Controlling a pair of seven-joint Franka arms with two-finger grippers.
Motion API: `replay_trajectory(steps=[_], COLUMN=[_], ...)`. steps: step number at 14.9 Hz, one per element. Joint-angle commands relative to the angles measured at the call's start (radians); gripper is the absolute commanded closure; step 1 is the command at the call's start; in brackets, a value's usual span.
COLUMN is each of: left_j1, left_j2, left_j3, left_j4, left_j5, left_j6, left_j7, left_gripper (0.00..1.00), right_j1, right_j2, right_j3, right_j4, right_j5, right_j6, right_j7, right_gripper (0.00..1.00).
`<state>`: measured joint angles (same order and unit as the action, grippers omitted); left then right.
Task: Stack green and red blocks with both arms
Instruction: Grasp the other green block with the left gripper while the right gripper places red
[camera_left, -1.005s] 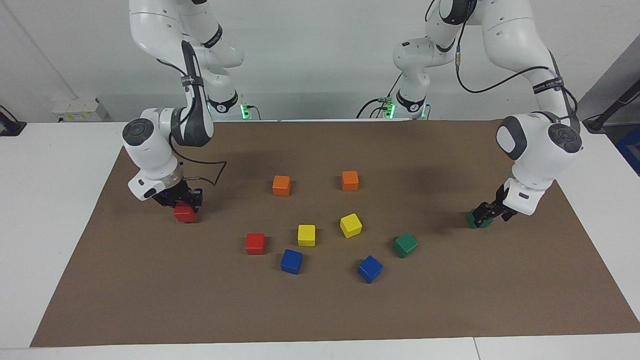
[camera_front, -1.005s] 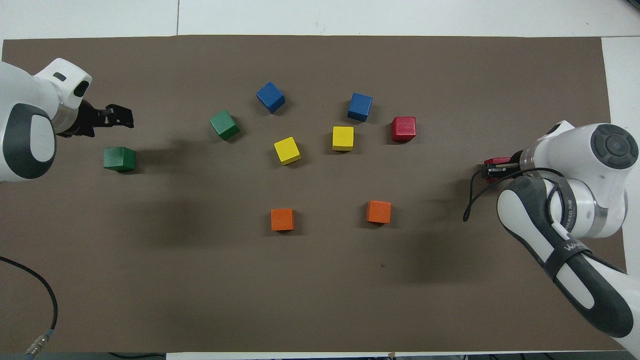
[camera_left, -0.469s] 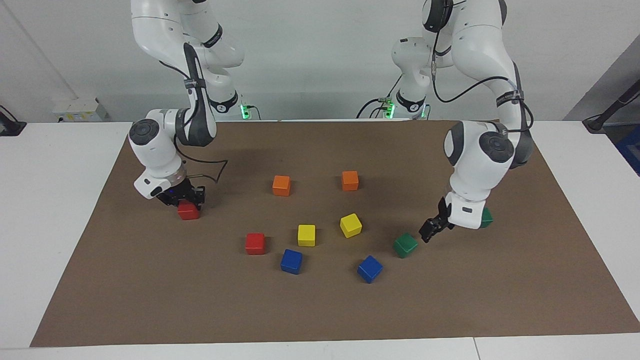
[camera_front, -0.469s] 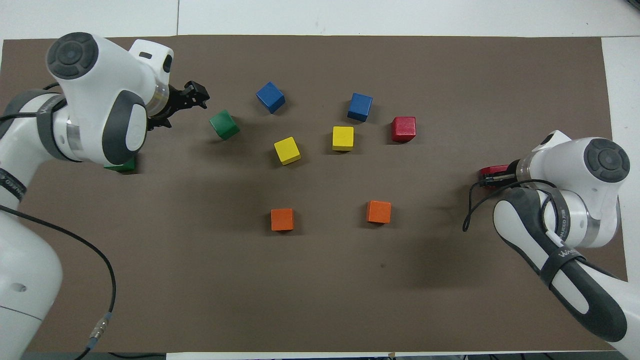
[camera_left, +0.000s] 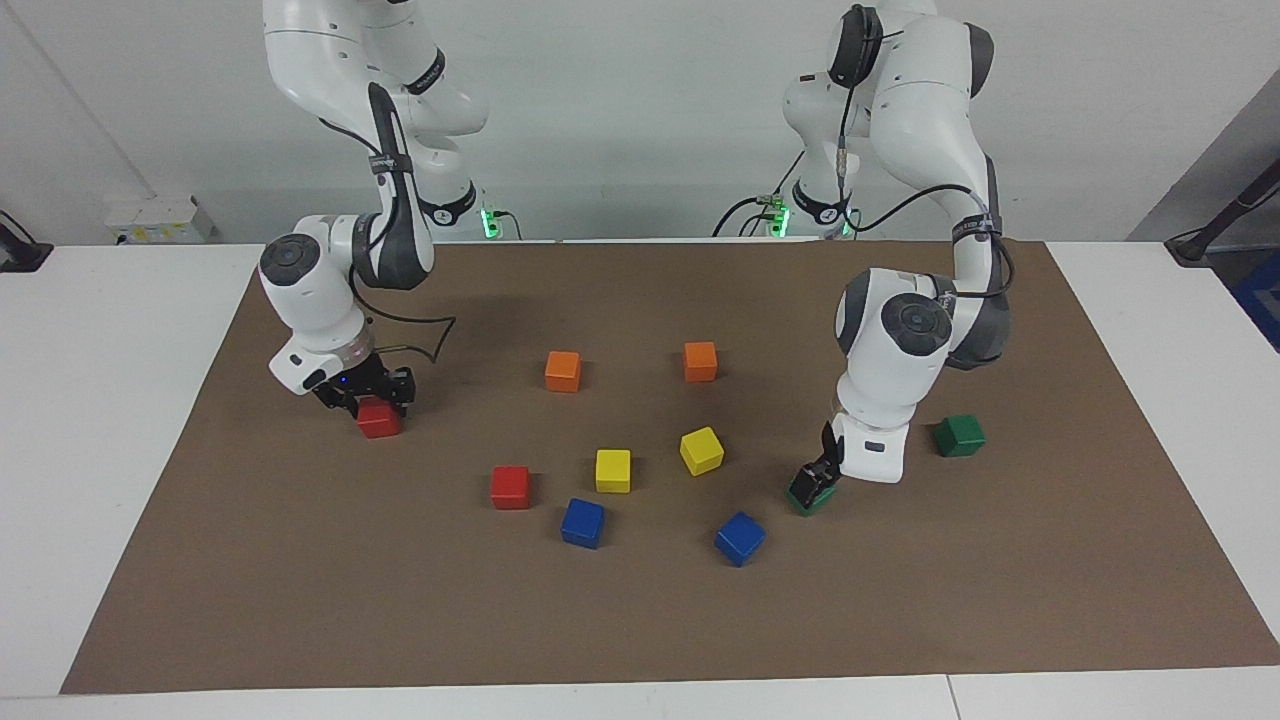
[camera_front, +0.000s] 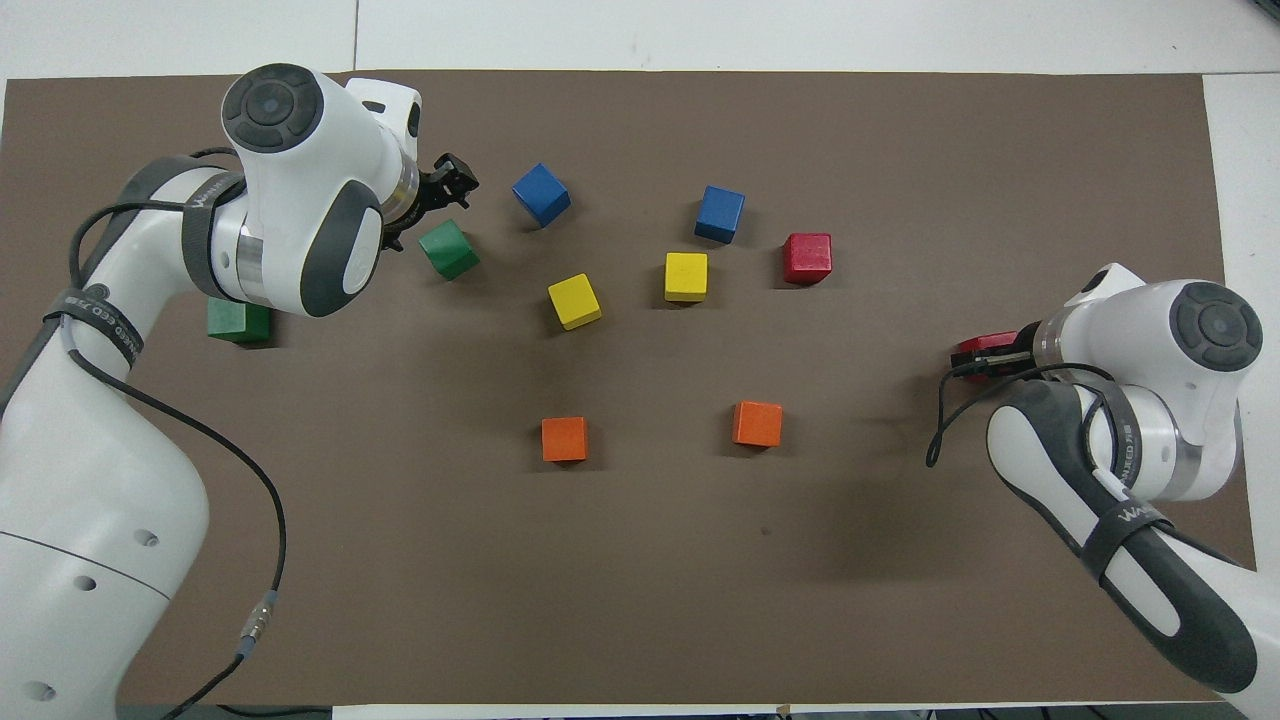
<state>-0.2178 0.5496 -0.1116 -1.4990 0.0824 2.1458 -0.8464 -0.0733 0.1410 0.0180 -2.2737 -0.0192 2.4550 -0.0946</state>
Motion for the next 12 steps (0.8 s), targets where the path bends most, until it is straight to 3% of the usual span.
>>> replay_trajectory(steps=[1,4,6,8,12], left_j1=[-0.017,-0.018,-0.02,-0.021,-0.028], left_j2=[-0.002,-0.031,-0.031,-0.03,-0.031], left_j3=[0.015,0.015,0.015,0.015,0.015], left_j4=[-0.041,-0.147,-0.156,-0.158,-0.175], left_j5=[0.062,0.062,0.062,0.063,0.062], left_j6=[0.051,0.135,0.151,0.152,0.171], left_j7=[-0.031,-0.049,-0.103,-0.106,-0.109], left_gripper=[0.0,0.0,0.0,0.0,0.0], right_j1=[-0.019,-0.005,0.024,0.068,0.159], right_j2=[-0.027,-0.078,-0.093,-0.052,0.046], right_j3=[0.01,0.017,0.039,0.039,0.04], right_j4=[0.017,0.153,0.254,0.388,0.561], right_j5=[0.005,0.018,0.018,0.016,0.008], right_j6=[-0.031,-0.255,-0.339,-0.425,-0.505], right_j7=[-0.01,0.045,0.082,0.09,0.11], right_gripper=[0.0,0.0,0.0,0.0,0.0])
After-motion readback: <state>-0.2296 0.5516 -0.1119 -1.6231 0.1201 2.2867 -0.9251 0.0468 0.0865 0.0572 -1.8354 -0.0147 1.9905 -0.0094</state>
